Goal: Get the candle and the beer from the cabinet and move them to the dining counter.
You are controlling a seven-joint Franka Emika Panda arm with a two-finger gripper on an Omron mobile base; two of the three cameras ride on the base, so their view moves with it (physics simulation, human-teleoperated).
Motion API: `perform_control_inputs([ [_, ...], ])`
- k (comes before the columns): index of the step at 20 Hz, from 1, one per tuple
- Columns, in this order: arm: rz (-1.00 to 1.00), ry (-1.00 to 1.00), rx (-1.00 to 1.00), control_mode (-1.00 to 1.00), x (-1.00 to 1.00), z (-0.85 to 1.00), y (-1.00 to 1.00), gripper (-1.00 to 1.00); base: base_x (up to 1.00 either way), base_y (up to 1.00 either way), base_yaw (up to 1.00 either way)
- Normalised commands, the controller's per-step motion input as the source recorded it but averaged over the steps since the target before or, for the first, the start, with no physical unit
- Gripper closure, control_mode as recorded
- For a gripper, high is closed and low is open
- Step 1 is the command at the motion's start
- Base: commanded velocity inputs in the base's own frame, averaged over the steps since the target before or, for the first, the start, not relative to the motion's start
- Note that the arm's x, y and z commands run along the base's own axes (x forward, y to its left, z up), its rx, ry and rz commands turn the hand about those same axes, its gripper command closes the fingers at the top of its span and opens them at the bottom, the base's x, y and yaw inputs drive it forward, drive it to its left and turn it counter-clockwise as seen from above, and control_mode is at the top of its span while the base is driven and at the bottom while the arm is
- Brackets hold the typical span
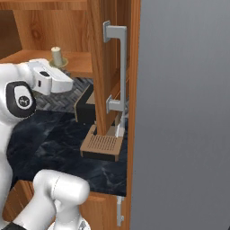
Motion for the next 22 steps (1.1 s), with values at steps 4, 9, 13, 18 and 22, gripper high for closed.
perform_control_inputs([
  [4,0.0,0.0,-0.07,-1.0,-0.49,-0.03,0.19,1.0,0.0,0.0,0.0],
  [9,0.0,0.0,-0.03,-1.0,-0.43,-0.1,0.15,1.0,0.0,0.0,0.0],
  [13,0.0,0.0,0.0,-1.0,-0.33,-0.11,0.05,1.0,0.0,0.0,0.0],
  [18,0.0,0.0,0.0,-1.0,-0.01,0.0,0.0,1.0,0.0,0.0,0.0],
  [22,0.0,0.0,0.0,-1.0,0.0,0.0,0.0,1.0,0.0,0.0,0.0],
])
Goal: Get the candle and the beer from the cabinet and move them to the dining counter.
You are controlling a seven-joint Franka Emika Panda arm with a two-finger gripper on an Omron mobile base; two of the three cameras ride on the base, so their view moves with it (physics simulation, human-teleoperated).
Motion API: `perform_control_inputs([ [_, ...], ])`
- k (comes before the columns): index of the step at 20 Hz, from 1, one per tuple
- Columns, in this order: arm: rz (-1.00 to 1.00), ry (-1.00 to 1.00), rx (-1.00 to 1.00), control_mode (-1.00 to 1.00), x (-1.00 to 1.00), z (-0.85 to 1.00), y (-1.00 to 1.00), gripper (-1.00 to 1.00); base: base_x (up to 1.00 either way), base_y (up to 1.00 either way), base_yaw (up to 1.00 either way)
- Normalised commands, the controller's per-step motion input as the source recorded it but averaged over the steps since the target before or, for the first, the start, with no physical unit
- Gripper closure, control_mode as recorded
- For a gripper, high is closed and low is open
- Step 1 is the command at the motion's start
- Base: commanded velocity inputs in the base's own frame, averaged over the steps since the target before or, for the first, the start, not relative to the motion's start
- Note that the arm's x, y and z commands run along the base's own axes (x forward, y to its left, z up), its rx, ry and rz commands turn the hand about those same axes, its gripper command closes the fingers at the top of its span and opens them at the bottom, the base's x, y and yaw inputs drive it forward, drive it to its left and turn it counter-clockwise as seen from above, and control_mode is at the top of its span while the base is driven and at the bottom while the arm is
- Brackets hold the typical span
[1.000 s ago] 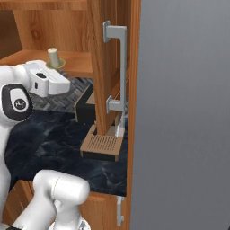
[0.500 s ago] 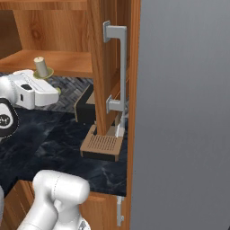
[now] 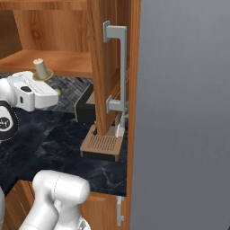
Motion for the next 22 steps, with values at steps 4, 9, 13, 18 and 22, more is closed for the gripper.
perform_control_inputs([
  [4,0.0,0.0,0.0,-1.0,0.0,0.0,0.0,1.0,0.0,0.0,0.0],
  [9,0.0,0.0,0.0,-1.0,0.0,0.0,0.0,1.0,0.0,0.0,0.0],
  [13,0.0,0.0,0.0,-1.0,0.0,0.0,0.0,1.0,0.0,0.0,0.0],
  [18,0.0,0.0,0.0,-1.0,0.0,0.0,0.0,1.0,0.0,0.0,0.0],
  [22,0.0,0.0,0.0,-1.0,0.0,0.0,0.0,1.0,0.0,0.0,0.0],
])
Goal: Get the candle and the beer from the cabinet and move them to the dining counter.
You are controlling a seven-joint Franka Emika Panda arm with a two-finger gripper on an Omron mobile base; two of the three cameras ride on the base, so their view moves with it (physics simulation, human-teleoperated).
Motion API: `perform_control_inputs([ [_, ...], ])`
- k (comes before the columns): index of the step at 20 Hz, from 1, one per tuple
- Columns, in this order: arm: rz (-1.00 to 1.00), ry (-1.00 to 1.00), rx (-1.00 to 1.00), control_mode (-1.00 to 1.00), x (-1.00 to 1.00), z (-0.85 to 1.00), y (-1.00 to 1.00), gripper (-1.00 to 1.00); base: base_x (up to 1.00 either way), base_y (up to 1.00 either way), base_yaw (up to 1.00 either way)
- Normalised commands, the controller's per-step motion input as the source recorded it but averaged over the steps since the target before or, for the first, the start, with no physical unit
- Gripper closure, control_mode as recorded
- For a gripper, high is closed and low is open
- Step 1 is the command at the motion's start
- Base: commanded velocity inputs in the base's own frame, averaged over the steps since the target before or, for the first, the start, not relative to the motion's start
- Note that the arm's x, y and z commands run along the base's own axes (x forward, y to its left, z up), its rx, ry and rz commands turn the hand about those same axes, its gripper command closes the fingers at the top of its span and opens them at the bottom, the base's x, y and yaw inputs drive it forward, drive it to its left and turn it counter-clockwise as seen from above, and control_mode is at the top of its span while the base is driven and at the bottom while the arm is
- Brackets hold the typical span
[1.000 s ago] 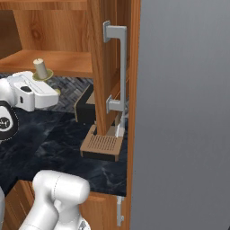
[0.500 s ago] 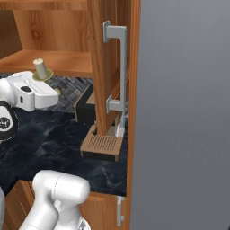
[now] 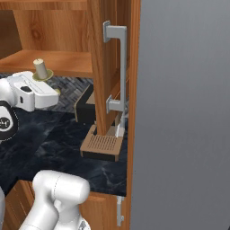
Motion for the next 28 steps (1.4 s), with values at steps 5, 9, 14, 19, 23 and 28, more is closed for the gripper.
perform_control_inputs([
  [5,0.0,0.0,0.0,1.0,0.0,0.0,0.0,1.0,0.0,0.0,0.0],
  [9,0.0,0.0,0.0,1.0,0.0,0.0,0.0,1.0,0.0,0.0,0.0],
  [14,0.0,0.0,0.0,1.0,0.0,0.0,0.0,1.0,0.0,0.0,0.0],
  [19,0.0,0.0,0.0,1.0,0.0,0.0,0.0,1.0,-0.04,0.0,0.0],
  [23,0.0,0.0,0.0,1.0,0.0,0.0,0.0,1.0,-0.08,-0.16,-0.01],
  [28,0.0,0.0,0.0,1.0,0.0,0.0,0.0,1.0,-0.17,-0.35,0.0],
])
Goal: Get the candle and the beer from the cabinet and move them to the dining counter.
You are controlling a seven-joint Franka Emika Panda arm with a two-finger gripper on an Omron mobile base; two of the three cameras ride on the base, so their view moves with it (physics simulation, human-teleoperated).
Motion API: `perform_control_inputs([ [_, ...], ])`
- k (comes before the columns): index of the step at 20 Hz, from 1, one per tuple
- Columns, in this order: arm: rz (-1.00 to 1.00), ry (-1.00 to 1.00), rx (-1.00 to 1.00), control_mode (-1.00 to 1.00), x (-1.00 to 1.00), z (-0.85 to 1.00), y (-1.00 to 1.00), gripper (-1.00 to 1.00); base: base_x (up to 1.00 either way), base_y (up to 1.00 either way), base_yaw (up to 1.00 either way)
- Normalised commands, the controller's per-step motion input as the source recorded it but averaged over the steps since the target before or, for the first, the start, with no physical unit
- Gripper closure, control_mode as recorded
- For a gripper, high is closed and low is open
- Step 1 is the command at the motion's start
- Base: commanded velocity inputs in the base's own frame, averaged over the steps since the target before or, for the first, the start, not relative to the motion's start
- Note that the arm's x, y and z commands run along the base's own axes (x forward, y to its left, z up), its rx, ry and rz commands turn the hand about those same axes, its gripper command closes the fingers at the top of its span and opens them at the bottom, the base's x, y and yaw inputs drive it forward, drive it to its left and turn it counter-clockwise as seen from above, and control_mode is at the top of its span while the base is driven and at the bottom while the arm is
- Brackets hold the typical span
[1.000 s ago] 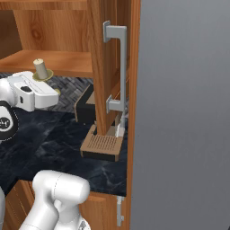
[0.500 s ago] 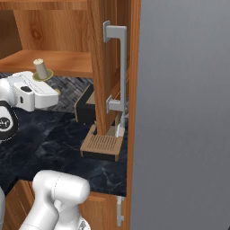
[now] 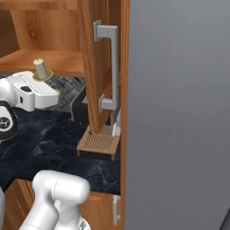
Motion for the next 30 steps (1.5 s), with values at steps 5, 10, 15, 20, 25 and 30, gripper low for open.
perform_control_inputs([
  [5,0.0,0.0,0.0,1.0,0.0,0.0,0.0,1.0,-0.46,-0.14,0.15],
  [10,0.0,0.0,0.0,1.0,0.0,0.0,0.0,1.0,-0.56,0.03,0.26],
  [15,0.0,0.0,0.0,1.0,0.0,0.0,0.0,1.0,-0.69,-0.3,0.2],
  [20,0.0,0.0,0.0,1.0,0.0,0.0,0.0,1.0,-0.78,-0.42,0.11],
  [25,0.0,0.0,0.0,1.0,0.0,0.0,0.0,1.0,-0.88,-0.27,0.07],
  [30,0.0,0.0,0.0,1.0,0.0,0.0,0.0,1.0,-0.86,-0.16,0.11],
])
